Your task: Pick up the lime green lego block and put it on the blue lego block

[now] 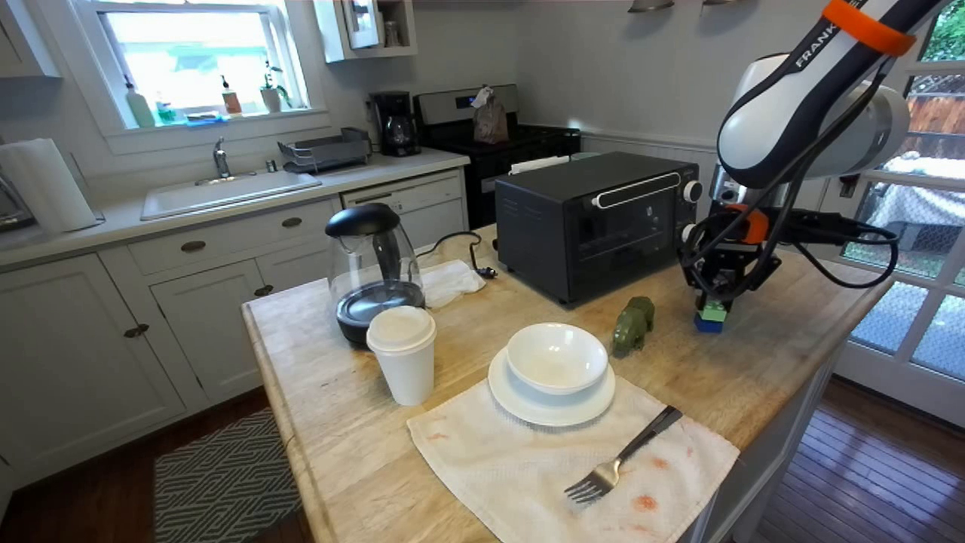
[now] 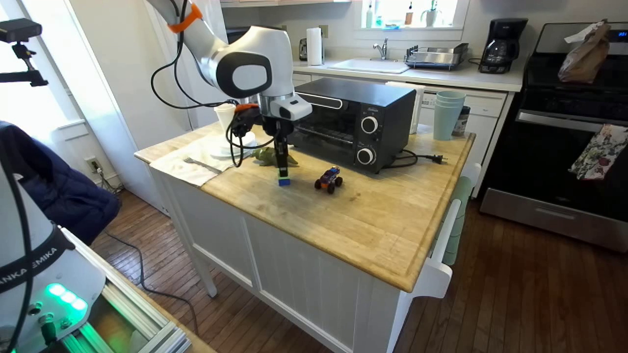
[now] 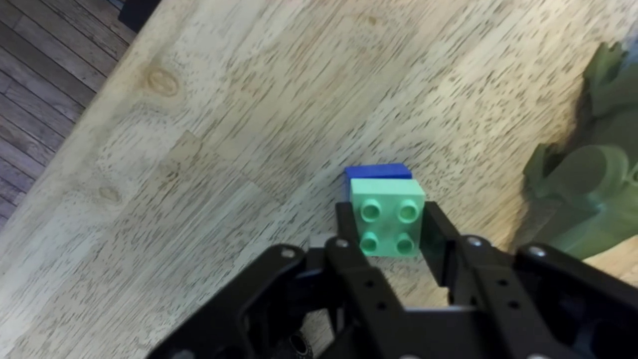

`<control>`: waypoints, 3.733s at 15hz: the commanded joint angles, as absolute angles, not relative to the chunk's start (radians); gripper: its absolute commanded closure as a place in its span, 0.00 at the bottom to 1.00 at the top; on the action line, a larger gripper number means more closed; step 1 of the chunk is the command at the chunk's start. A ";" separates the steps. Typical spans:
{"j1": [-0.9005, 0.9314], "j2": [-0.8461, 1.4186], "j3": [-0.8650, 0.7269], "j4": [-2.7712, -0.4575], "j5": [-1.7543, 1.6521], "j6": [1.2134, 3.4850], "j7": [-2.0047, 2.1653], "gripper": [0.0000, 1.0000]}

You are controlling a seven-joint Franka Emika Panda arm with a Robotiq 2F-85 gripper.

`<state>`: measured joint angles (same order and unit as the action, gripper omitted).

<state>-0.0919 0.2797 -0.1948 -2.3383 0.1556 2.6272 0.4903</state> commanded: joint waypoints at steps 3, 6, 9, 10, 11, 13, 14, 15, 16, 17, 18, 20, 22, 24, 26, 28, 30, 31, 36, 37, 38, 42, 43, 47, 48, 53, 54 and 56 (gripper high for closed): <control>-0.096 0.285 -0.188 -2.361 0.172 2.685 0.452 0.89; -0.096 0.274 -0.188 -2.367 0.167 2.698 0.431 0.89; -0.093 0.274 -0.190 -2.366 0.149 2.695 0.406 0.89; -0.092 0.275 -0.191 -2.364 0.141 2.692 0.394 0.89; -0.090 0.278 -0.193 -2.362 0.130 2.686 0.382 0.89; -0.087 0.285 -0.197 -2.356 0.114 2.679 0.368 0.89; -0.084 0.290 -0.200 -2.354 0.104 2.676 0.365 0.89; -0.083 0.293 -0.202 -2.353 0.096 2.676 0.364 0.89; -0.082 0.295 -0.204 -2.352 0.083 2.673 0.364 0.89; -0.080 0.295 -0.206 -2.351 0.074 2.674 0.368 0.89; -0.080 0.297 -0.205 -2.350 0.070 2.673 0.369 0.89; -0.080 0.299 -0.204 -2.348 0.064 2.671 0.373 0.89; -0.080 0.304 -0.204 -2.344 0.064 2.664 0.375 0.89; -0.081 0.310 -0.203 -2.340 0.061 2.661 0.369 0.89; -0.083 0.311 -0.201 -2.337 0.064 2.654 0.367 0.89; -0.084 0.311 -0.200 -2.336 0.065 2.649 0.366 0.86; -0.086 0.308 -0.198 -2.337 0.069 2.645 0.363 0.38; -0.087 0.307 -0.197 -2.338 0.071 2.640 0.361 0.33; -0.088 0.321 -0.196 -2.341 0.078 2.639 0.353 0.01; -0.088 0.322 -0.196 -2.341 0.079 2.639 0.351 0.00; -0.088 0.321 -0.196 -2.341 0.078 2.640 0.351 0.00; -0.088 0.311 -0.197 -2.347 0.078 2.652 0.346 0.00; -0.091 0.307 -0.196 -2.349 0.083 2.656 0.345 0.00; -0.095 0.299 -0.198 -2.348 0.092 2.677 0.349 0.04; -0.096 0.297 -0.198 -2.348 0.093 2.680 0.349 0.12; -0.099 0.295 -0.192 -2.346 0.106 2.677 0.346 0.50; -0.099 0.294 -0.192 -2.347 0.107 2.679 0.346 0.59; -0.099 0.293 -0.192 -2.349 0.106 2.682 0.346 0.73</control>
<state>-0.0914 0.3072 -0.1973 -2.3440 0.0874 2.6736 0.3601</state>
